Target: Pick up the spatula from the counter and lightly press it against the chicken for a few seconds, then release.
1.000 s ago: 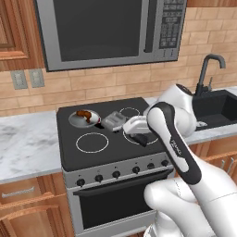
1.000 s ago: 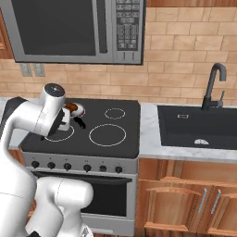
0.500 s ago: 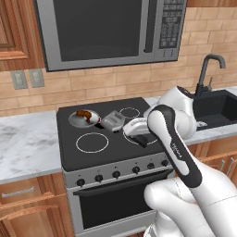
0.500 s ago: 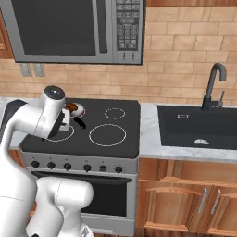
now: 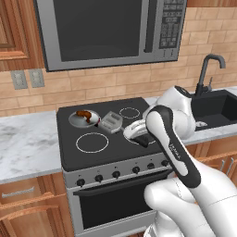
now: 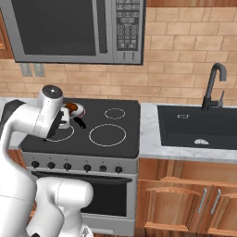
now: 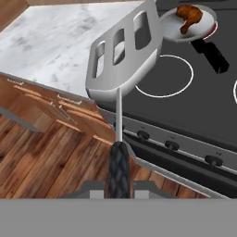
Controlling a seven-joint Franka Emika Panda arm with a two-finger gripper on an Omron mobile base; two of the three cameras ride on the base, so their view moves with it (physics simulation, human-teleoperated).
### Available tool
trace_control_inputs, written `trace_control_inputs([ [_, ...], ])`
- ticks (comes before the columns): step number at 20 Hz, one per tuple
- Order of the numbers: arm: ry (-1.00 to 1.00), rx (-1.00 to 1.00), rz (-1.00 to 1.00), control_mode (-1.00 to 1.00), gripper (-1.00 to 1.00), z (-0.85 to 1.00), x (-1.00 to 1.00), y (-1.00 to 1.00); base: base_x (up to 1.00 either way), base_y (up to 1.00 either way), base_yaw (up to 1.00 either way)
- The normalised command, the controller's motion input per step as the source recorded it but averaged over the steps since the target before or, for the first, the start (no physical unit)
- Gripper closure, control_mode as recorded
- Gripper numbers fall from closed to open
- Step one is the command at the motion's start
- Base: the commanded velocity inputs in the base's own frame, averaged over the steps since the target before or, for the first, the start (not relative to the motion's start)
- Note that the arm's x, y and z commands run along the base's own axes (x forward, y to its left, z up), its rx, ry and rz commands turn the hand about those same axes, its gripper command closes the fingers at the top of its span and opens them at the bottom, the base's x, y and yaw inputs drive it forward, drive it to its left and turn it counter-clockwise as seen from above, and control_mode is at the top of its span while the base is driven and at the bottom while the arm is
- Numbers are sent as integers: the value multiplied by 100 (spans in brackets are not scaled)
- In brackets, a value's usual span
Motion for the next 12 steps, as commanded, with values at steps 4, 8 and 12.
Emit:
trace_control_inputs([
  [4,0,-4,9,-100,100,0,2,-4,0,0,0],
  [8,0,-1,9,-100,100,0,9,-9,0,0,0],
  [12,0,0,8,-100,100,0,18,-11,0,0,0],
])
